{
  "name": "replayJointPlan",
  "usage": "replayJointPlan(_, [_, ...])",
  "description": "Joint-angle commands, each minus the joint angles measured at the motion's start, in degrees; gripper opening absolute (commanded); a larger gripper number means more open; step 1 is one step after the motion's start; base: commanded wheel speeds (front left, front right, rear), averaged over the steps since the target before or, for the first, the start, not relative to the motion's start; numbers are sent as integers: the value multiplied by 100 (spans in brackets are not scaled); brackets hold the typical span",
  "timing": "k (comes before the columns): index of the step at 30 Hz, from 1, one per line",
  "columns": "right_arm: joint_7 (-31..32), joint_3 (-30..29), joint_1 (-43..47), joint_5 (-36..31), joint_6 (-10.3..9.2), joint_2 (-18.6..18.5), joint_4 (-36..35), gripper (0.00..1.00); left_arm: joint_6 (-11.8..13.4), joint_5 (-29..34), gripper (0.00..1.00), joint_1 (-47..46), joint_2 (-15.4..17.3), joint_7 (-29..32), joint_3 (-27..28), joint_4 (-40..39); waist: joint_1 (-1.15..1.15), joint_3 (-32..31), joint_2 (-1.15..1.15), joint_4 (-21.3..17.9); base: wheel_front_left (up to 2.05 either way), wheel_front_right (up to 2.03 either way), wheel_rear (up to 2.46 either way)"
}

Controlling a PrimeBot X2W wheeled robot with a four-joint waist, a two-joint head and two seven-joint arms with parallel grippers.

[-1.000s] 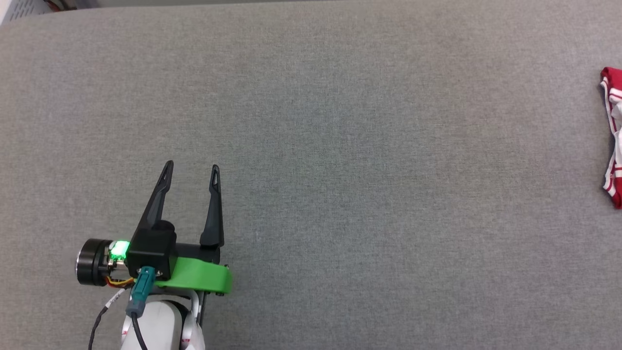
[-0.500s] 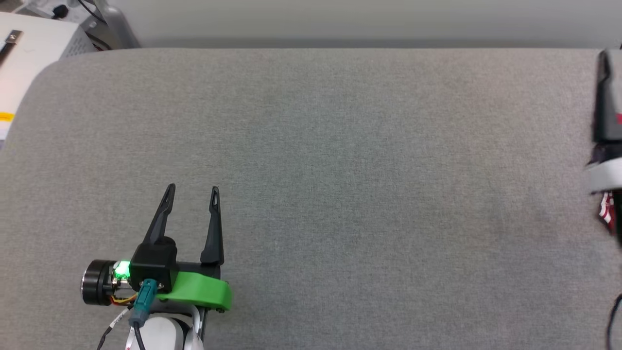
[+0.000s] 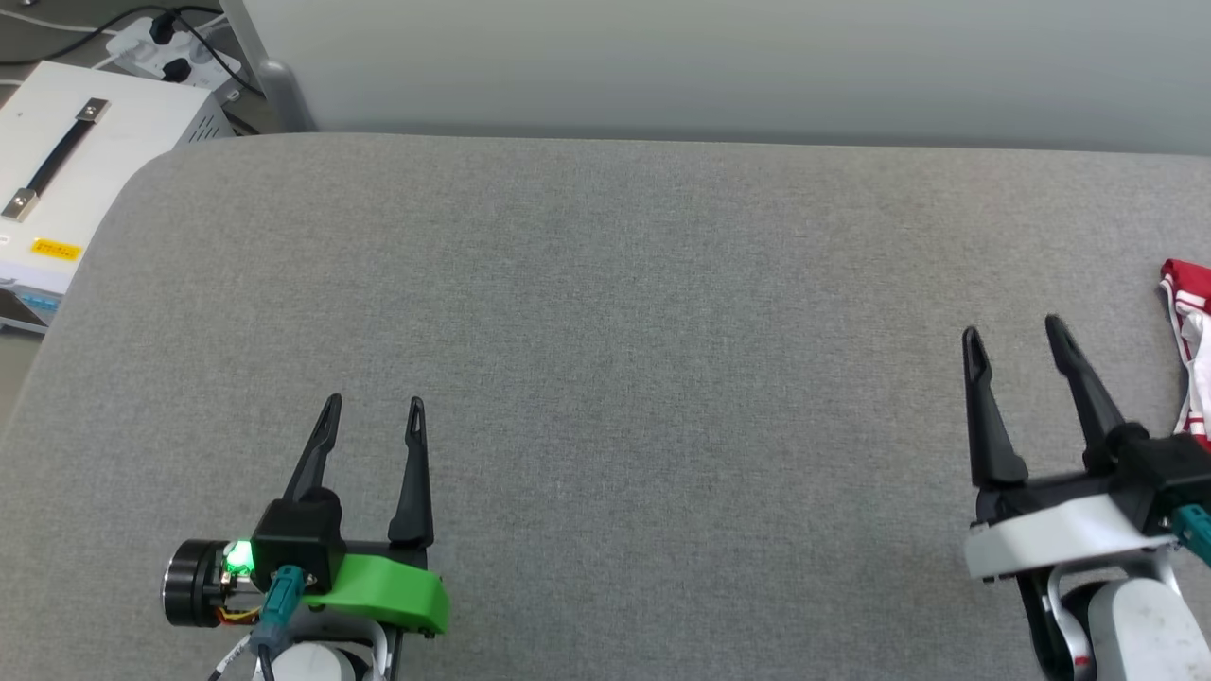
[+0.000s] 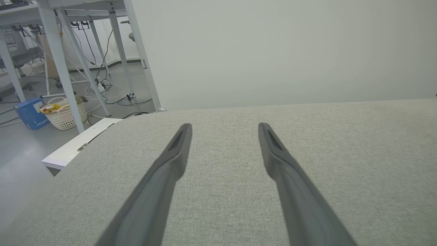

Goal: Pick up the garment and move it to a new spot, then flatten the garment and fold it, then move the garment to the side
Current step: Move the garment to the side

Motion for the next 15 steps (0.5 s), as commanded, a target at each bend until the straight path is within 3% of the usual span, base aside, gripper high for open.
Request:
replayJointPlan(1, [-26, -23, 137, 6, -5, 29, -40, 100, -27, -32, 100, 100, -40, -33, 16, 27, 1, -53, 0, -4, 0, 0, 0])
replayJointPlan(15, [-26, -172, 908, 87, -5, 246, -431, 100, -232, -168, 100, 301, -134, -33, 54, 95, 1, -268, 0, -51, 0, 0, 0])
